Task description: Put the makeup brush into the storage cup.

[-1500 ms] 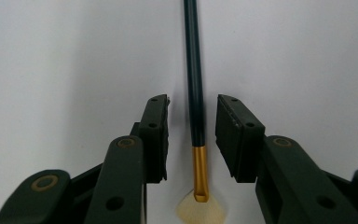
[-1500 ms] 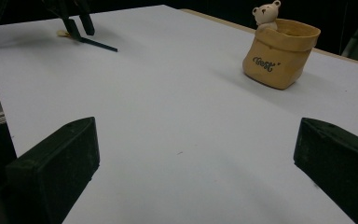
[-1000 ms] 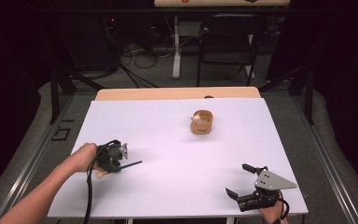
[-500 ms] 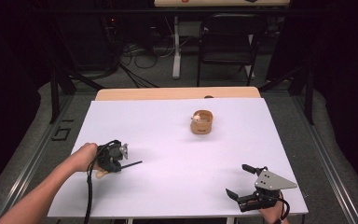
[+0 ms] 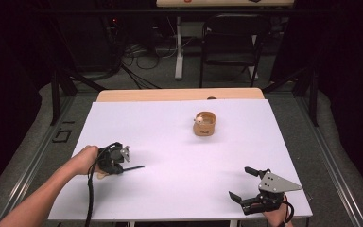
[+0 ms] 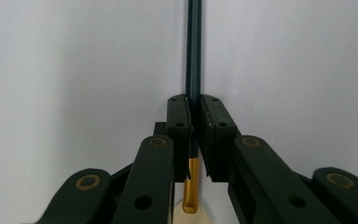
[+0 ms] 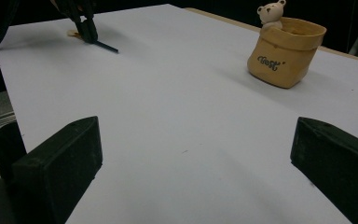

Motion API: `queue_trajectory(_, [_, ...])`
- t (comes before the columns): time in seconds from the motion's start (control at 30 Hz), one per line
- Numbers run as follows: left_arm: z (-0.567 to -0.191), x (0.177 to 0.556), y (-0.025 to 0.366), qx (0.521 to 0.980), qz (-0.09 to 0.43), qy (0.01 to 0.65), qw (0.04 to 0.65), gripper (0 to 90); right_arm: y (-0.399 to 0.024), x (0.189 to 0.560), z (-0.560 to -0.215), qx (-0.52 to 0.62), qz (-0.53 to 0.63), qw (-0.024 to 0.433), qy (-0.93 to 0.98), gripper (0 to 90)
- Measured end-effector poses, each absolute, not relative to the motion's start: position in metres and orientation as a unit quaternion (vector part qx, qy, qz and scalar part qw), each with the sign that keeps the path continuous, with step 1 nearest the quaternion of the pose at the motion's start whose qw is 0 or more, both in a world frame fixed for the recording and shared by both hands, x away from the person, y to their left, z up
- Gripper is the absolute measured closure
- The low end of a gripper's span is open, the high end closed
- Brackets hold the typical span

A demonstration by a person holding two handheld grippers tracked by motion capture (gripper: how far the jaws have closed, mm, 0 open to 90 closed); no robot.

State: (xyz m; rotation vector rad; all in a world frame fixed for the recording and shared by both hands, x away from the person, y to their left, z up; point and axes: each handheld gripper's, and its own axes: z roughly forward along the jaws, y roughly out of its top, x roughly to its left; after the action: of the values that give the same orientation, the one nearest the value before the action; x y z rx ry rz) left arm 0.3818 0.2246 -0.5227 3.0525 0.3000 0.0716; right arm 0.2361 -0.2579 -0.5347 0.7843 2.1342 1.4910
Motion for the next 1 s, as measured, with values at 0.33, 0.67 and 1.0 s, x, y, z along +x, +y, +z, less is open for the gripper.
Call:
queue_trajectory(0.33, [-0.503,0.379,0.222,0.993,0.046,0.093,0.059,83.0,-0.257,0.236,-0.531,0.286,0.523,0.208,0.775,0.0])
queue_trajectory(0.67, [-0.485,0.372,0.205,0.995,0.054,0.061,0.057,83.0,-0.252,0.237,-0.527,0.293,0.501,0.212,0.786,0.0])
queue_trajectory(1.0, [-0.475,0.369,0.184,0.996,0.059,0.040,0.062,82.9,-0.247,0.243,-0.521,0.294,0.488,0.204,0.796,0.0])
